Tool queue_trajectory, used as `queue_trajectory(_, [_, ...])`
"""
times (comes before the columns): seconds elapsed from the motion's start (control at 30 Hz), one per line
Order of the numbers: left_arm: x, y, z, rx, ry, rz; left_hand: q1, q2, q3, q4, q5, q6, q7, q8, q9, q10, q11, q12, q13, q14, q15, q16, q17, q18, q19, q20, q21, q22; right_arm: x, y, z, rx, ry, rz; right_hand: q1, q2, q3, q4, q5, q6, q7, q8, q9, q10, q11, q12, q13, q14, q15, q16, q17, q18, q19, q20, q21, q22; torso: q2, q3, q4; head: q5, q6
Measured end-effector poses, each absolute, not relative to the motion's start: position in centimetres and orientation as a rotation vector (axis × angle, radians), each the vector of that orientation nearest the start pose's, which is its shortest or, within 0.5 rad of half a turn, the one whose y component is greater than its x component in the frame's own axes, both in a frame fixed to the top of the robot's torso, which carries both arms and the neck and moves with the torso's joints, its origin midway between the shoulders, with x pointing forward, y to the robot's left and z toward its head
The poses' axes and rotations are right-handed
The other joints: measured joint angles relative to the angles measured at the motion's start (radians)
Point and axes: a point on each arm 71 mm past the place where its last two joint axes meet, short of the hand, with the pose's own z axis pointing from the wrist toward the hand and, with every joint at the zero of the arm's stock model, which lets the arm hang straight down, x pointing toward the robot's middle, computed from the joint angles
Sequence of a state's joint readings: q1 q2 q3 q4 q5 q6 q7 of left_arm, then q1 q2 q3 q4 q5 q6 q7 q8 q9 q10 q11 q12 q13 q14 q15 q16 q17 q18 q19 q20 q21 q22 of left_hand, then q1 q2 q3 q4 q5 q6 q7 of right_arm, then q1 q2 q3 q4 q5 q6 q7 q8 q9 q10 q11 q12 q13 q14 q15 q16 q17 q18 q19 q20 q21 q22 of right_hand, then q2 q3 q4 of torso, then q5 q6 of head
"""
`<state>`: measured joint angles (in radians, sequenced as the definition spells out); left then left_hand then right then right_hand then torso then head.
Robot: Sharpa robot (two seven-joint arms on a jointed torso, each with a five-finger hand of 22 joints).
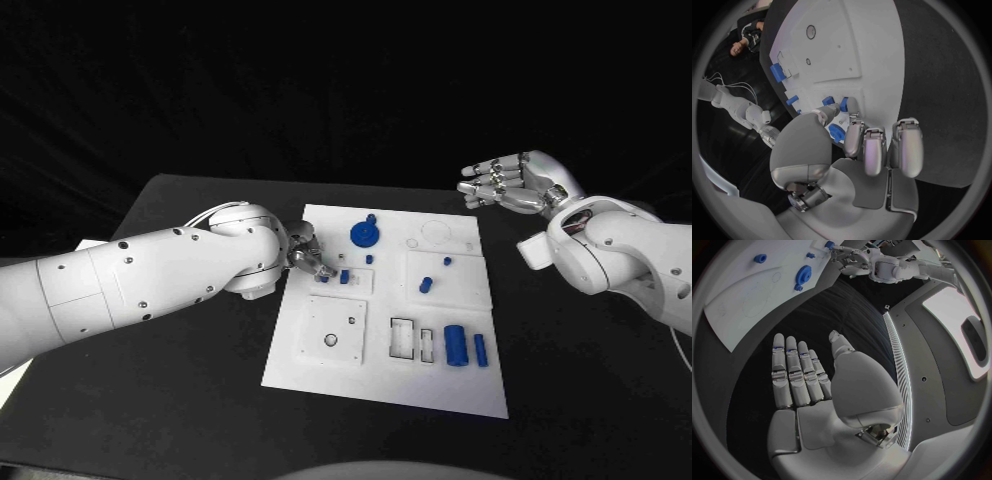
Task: Assemble the parts on the task board
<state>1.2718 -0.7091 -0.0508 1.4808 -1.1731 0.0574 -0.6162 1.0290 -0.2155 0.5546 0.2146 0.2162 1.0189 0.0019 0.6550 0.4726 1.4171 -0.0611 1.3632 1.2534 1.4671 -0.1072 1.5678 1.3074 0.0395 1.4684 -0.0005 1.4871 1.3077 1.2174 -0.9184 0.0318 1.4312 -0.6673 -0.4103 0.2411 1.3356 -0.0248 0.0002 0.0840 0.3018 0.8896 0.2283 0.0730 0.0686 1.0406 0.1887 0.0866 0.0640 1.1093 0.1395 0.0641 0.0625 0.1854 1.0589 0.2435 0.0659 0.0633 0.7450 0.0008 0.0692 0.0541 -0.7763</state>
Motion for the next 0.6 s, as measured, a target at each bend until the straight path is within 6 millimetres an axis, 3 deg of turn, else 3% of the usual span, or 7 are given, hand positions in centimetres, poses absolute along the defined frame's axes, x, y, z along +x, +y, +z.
queue_trajectory(0.17, [49.83,17.05,-19.35,-0.125,2.186,-0.324,-0.021,-0.008,-0.073,0.038,0.004,0.005,0.005,-0.003,-0.01,0.0,0.0,0.0,0.004,0.0,0.0,0.0,0.0,-0.012,0.0,0.0,0.006,0.0,51.26,-27.34,-14.36,0.537,1.429,1.07,0.0,0.0,0.0,0.0,0.0,0.0,0.0,0.0,0.0,-0.003,-0.003,0.0,0.0,-0.004,0.004,0.0,0.0,0.0,0.0,0.0,0.0,0.0,0.0,0.0,-0.0003,-0.001,0.001])
queue_trajectory(0.27, [49.8,17.18,-19.3,-0.131,2.182,-0.325,-0.034,-0.004,-0.164,0.07,0.008,0.012,0.005,-0.004,-0.02,0.0,0.0,0.0,0.006,0.0,0.0,0.0,0.0,-0.012,0.0,0.0,0.006,0.0,51.27,-27.35,-14.36,0.537,1.429,1.07,0.0,0.0,0.0,0.0,0.0,0.0,0.0,0.0,0.0,-0.003,-0.003,0.0,-0.001,-0.004,0.004,0.0,0.0,0.0,0.0,0.0,0.0,0.0,0.0,-0.0001,-0.0006,-0.001,0.002])
queue_trajectory(0.4, [49.77,17.44,-19.2,-0.144,2.174,-0.327,-0.045,0.016,-0.295,0.079,0.012,0.016,0.001,-0.004,-0.031,0.0,0.0,0.0,0.01,-0.004,-0.003,0.0,0.0,-0.012,0.0,0.0,0.006,0.0,51.27,-27.37,-14.37,0.538,1.429,1.07,0.0,0.0,0.0,0.0,0.0,0.0,0.0,0.0,0.0,-0.003,-0.003,0.0,-0.001,-0.004,0.004,0.0,0.0,0.0,0.0,0.0,0.0,0.0,0.0,-0.0004,-0.0005,-0.002,0.002])
queue_trajectory(0.6, [49.73,17.7,-18.81,-0.171,2.155,-0.341,-0.054,0.025,-0.368,0.081,0.012,0.016,0.001,-0.004,-0.04,0.0,0.0,0.0,0.007,-0.004,-0.003,0.0,0.0,-0.011,-0.004,-0.003,0.011,0.0,51.29,-27.41,-14.37,0.538,1.429,1.068,0.0,0.0,0.002,-0.002,0.0,-0.004,-0.004,0.0,0.0,-0.003,-0.003,0.0,-0.001,-0.004,0.004,0.0,0.0,0.0,-0.004,0.004,0.0,0.0,0.0,-0.0004,-0.0002,-0.003,0.001])
